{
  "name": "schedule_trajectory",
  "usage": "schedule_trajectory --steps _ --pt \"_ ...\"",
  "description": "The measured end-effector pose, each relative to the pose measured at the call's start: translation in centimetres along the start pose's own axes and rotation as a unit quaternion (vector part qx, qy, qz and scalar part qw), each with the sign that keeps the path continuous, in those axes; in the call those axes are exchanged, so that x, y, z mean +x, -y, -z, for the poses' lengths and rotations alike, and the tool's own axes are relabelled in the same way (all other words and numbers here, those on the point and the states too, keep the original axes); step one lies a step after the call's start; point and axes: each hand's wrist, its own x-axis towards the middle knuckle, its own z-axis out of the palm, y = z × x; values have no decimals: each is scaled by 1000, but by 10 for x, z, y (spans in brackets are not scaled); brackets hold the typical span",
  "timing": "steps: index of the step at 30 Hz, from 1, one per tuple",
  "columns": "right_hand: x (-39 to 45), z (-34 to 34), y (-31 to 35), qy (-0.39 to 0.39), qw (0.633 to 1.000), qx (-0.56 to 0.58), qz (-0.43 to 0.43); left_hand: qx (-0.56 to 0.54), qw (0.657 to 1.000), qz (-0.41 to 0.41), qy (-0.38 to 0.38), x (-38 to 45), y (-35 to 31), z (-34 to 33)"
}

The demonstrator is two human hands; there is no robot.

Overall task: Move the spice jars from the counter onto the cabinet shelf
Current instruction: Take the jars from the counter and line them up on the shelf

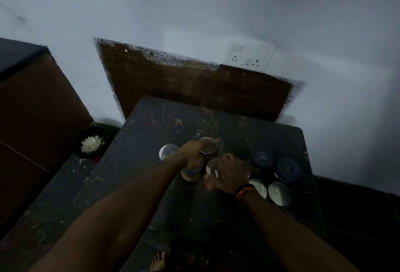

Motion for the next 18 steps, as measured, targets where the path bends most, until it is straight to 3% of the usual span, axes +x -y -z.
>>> schedule_trajectory --steps 7,12,18 --pt "5 -17 4 32 999 -11 -19 -12 1000 -10 -7 1 2 -3" --pt "13 -22 7 14 998 -16 -55 -36 999 -19 -8 -1 0 -1" --pt "10 -2 6 -31 997 33 -65 -78 994 -42 -62 1 2 7"
